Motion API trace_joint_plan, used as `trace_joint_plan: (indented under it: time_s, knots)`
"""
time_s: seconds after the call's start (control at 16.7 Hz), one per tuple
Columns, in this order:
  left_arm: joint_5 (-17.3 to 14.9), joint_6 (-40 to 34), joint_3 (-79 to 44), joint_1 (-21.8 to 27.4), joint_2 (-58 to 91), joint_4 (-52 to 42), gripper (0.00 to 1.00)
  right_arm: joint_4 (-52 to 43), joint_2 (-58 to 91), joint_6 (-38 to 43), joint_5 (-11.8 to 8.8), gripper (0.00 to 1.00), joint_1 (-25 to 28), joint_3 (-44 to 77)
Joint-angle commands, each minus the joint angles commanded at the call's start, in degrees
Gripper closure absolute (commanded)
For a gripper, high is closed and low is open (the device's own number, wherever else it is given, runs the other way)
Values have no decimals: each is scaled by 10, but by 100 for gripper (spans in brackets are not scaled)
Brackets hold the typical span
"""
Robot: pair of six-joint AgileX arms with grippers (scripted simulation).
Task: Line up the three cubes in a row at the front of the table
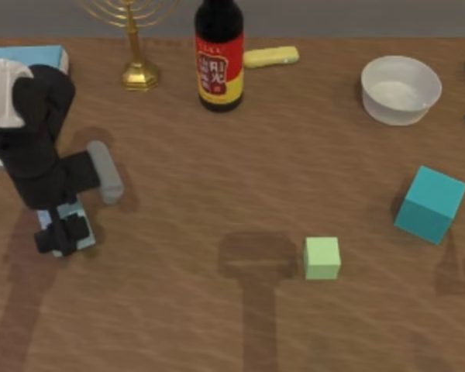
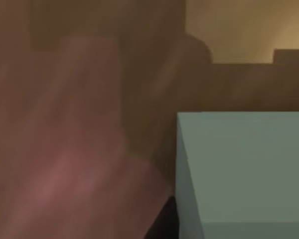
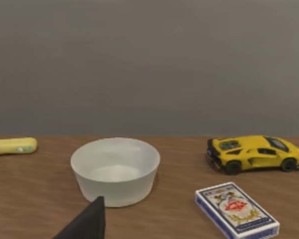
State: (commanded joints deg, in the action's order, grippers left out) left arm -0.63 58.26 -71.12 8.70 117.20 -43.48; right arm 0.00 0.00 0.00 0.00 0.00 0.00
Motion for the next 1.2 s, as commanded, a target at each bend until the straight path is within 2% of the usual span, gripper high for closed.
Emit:
trace_joint_plan:
  time_s: [0.42,0.84,1.02,1.2]
  knots:
    - [0,-1,-66,-9,-58,-127,100,0,0,0,0,0,0,0]
    - [0,-4,-78,2,-56,-136,100,0,0,0,0,0,0,0]
    - [1,-23,-121,59,-31,-157,100,0,0,0,0,0,0,0]
    - [0,-53,-185,159,6,-189,100,0,0,0,0,0,0,0]
